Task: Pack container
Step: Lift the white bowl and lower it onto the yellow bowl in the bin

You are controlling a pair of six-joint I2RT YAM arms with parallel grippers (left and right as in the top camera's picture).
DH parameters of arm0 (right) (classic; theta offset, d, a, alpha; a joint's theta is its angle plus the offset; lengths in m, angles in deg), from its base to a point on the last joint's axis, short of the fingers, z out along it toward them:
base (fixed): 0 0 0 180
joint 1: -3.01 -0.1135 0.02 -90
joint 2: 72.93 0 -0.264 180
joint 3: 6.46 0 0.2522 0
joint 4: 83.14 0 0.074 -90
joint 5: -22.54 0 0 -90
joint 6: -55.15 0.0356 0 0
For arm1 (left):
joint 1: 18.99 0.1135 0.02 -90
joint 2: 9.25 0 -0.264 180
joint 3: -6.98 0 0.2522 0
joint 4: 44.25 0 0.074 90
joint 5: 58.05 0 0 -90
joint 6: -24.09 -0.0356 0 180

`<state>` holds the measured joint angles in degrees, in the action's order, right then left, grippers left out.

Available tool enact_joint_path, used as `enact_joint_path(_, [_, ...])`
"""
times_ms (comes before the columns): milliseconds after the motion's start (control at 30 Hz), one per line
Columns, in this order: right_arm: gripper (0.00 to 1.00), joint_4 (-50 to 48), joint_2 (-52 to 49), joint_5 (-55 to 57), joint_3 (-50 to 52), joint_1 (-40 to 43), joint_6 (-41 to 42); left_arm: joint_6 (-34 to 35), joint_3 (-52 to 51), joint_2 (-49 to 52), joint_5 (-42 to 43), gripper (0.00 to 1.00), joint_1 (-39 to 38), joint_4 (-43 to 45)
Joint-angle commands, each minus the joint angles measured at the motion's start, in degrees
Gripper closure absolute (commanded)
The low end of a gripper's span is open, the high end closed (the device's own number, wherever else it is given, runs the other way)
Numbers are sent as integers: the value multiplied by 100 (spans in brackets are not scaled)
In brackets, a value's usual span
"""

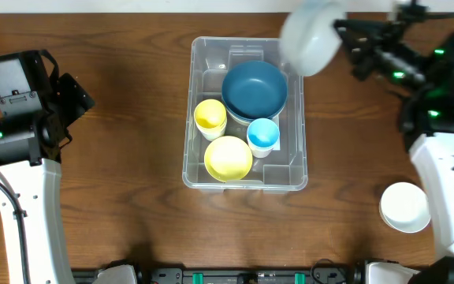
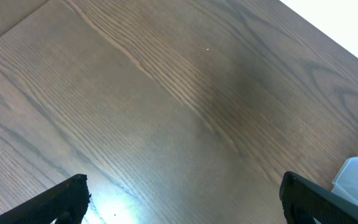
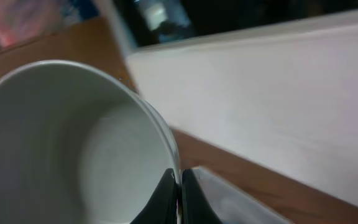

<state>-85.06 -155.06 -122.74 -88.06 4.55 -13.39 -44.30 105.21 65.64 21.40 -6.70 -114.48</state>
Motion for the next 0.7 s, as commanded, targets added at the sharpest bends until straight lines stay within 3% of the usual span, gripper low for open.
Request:
enact_joint_path(0, [99, 404, 98, 584, -107, -697, -721, 7, 61, 33, -63, 2, 24, -7])
enact_joint_path(167, [99, 1851, 98, 1853, -107, -1878, -2267, 7, 61, 33, -63, 2, 22, -7])
enact_joint_path(333, [99, 2994, 98, 3598, -107, -2933, -3287, 7, 61, 33, -63, 2, 22, -7])
enact_joint_path(533, [99, 3770, 90, 5016, -105, -3775, -3482, 7, 61, 33, -63, 2, 24, -7])
enact_joint_path(667, [99, 4253, 79, 5206, -105, -3932, -3477, 7, 61, 33, -63, 2, 24, -7])
